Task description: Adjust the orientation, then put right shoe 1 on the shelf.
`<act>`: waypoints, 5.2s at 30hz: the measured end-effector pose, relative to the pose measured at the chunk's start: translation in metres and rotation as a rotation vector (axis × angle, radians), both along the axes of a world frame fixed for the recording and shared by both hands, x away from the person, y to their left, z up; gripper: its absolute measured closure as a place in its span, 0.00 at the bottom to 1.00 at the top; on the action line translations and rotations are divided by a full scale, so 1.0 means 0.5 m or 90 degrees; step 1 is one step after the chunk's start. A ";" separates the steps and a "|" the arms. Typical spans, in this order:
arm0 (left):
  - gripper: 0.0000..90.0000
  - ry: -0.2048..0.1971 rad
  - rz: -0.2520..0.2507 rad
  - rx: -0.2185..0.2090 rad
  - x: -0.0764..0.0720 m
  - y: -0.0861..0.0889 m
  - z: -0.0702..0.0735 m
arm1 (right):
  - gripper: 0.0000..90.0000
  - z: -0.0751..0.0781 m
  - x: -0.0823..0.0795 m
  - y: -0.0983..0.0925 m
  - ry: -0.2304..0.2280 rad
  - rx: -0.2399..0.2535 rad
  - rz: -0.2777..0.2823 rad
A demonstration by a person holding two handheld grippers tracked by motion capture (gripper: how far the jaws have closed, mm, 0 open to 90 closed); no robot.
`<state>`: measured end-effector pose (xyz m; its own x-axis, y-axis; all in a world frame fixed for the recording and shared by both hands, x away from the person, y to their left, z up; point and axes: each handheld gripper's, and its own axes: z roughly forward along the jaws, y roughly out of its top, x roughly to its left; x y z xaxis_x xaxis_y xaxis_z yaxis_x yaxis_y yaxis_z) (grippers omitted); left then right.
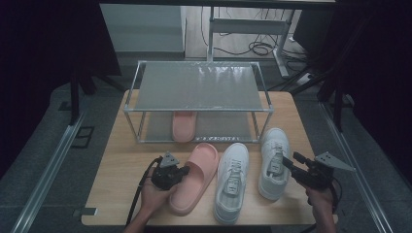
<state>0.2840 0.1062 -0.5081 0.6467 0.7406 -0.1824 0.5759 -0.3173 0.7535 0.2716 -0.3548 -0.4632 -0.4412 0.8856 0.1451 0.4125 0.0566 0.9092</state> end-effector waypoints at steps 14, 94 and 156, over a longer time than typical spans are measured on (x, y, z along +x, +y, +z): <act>1.00 -0.010 0.020 0.016 0.017 0.009 0.001 | 0.51 0.000 0.000 0.000 0.001 0.000 -0.001; 0.92 0.026 -0.030 0.013 -0.010 -0.044 0.007 | 0.51 0.003 -0.002 0.001 -0.001 0.001 0.002; 0.92 -0.063 0.103 0.012 0.240 -0.243 0.048 | 0.51 0.006 -0.004 0.003 -0.009 0.010 0.012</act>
